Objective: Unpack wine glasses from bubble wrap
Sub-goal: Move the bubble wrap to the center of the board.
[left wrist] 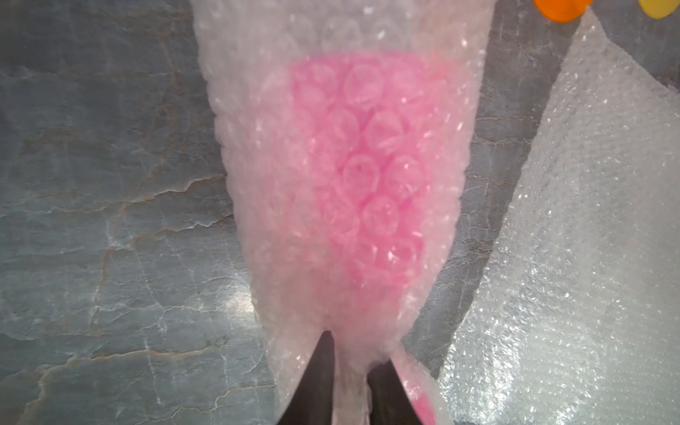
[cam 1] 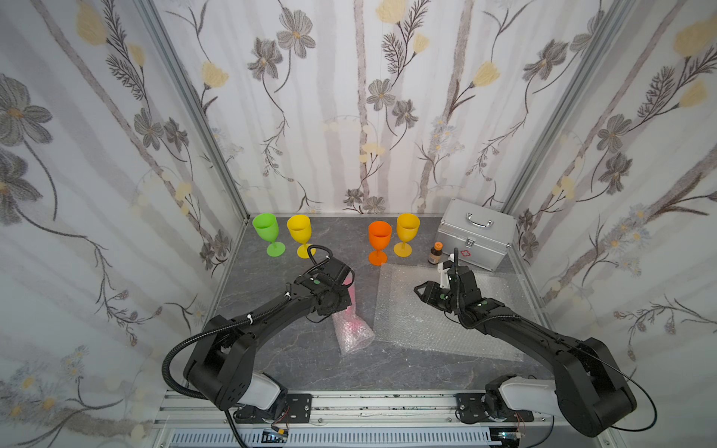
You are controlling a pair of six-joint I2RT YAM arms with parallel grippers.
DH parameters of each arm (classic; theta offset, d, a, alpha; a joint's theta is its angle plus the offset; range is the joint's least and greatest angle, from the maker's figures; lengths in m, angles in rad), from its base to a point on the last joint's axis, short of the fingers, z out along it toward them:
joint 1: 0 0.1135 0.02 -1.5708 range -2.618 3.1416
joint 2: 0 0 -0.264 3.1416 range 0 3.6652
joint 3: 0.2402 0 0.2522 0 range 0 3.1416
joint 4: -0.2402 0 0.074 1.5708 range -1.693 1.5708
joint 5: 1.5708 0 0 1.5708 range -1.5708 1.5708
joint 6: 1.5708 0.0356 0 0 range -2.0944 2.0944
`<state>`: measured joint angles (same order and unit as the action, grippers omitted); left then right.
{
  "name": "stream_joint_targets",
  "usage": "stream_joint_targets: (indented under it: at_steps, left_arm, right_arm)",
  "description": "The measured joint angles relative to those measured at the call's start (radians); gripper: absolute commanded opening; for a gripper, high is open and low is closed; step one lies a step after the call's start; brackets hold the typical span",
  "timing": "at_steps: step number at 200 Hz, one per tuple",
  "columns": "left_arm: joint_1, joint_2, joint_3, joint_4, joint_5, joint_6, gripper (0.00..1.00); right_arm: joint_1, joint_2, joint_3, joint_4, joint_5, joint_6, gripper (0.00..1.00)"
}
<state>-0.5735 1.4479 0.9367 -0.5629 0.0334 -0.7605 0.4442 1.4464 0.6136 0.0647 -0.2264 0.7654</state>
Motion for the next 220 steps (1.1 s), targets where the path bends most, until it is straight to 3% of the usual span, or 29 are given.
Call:
stream_joint_targets:
  at_steps: [111,181,220]
  left_arm:
    - [0.169,-0.170,-0.180,-0.098,0.014,-0.041,0.26]
    - [0.269,-0.286,-0.148,-0.220,0.013,-0.024,0.28]
    - [0.251,-0.310,-0.111,-0.204,0.084,-0.026,0.41]
  right_arm:
    - [0.033,0.043,0.039,0.001,0.000,0.000,0.48]
    - [0.059,0.071,0.061,0.000,0.000,-0.001,0.48]
    - [0.068,0.077,0.071,0.000,0.000,-0.001,0.48]
